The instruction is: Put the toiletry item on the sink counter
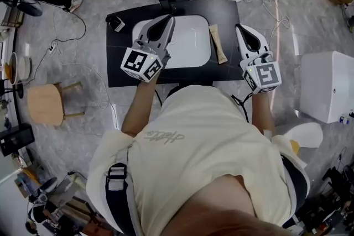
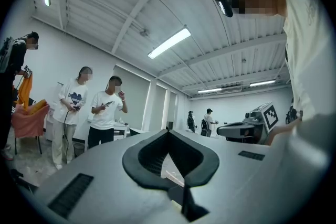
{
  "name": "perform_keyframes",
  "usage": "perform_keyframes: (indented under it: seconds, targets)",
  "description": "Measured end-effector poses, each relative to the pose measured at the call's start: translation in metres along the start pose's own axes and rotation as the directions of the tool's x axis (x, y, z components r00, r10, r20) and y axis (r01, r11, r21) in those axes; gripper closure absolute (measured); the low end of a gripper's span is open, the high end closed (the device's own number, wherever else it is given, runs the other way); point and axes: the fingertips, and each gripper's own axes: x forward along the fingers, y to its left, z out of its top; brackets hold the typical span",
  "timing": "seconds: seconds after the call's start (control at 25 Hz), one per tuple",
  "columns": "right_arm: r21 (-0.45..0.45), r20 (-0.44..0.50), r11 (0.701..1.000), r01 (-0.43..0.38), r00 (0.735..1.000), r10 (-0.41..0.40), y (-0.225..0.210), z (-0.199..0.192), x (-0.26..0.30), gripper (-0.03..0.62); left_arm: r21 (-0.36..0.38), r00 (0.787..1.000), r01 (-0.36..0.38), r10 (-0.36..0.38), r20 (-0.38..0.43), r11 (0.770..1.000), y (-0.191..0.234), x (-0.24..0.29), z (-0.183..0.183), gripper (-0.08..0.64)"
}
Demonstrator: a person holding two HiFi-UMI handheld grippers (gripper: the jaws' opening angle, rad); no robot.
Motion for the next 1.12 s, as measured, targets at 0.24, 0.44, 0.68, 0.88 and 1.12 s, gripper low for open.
perform_keyframes:
  seconds: [0.24,0.44,0.68,0.88,1.12]
  targets:
    - [0.004,0.009,1.000,-0.006,1.000,0.006,0.004,0.002,0.002,0.597,0.008,1.000,0.007,-0.007,-0.004,1.000,0.001,0.003,0.002,0.557]
    - [0.009,0.007,1.000,-0.001,1.000,0.001,0.002,0.002,0.001,0.597,-0.005,1.000,0.010,-0.010,-0.003,1.000,0.000,0.007,0.001,0.557]
    - [0.012,-0.010,1.000,-0.006,1.000,0.006,0.001,-0.005,0.000,0.597,-0.017,1.000,0.006,-0.007,-0.008,1.000,-0.002,0.005,-0.008,0.557]
    - [0.021,-0.024,1.000,-0.017,1.000,0.018,0.002,-0.012,0.006,0.597,-0.029,1.000,-0.017,0.016,-0.024,0.999,0.002,-0.002,-0.017,0.557]
    - [0.027,-0.032,0.999,-0.028,0.999,0.028,0.006,-0.019,0.005,0.597,-0.046,0.998,-0.044,0.042,-0.036,0.998,0.005,-0.011,-0.027,0.557]
